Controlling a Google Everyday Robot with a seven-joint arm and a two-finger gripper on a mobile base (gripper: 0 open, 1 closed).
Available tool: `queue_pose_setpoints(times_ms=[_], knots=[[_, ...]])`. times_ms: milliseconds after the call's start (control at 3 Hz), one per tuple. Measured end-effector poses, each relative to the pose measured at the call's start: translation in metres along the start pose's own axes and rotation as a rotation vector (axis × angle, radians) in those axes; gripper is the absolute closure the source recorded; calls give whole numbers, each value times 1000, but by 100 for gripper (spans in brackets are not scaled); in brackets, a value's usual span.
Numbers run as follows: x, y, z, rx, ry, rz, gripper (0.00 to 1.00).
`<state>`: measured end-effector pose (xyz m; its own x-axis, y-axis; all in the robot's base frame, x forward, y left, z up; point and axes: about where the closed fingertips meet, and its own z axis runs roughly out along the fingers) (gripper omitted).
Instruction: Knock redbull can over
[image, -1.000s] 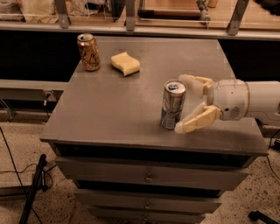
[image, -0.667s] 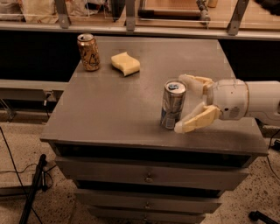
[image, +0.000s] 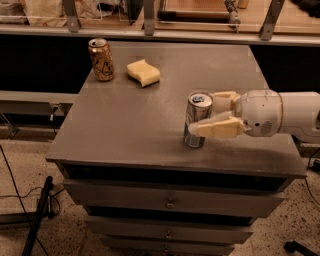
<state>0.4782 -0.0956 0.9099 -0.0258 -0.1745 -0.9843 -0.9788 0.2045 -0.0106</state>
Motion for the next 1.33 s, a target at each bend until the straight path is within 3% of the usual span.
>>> queue_pose_setpoints(times_ms=[667, 1000, 1333], knots=[[-2, 2, 4, -8, 1, -4, 86], [-3, 3, 6, -13, 1, -6, 100], [-4, 3, 8, -15, 7, -7, 100]])
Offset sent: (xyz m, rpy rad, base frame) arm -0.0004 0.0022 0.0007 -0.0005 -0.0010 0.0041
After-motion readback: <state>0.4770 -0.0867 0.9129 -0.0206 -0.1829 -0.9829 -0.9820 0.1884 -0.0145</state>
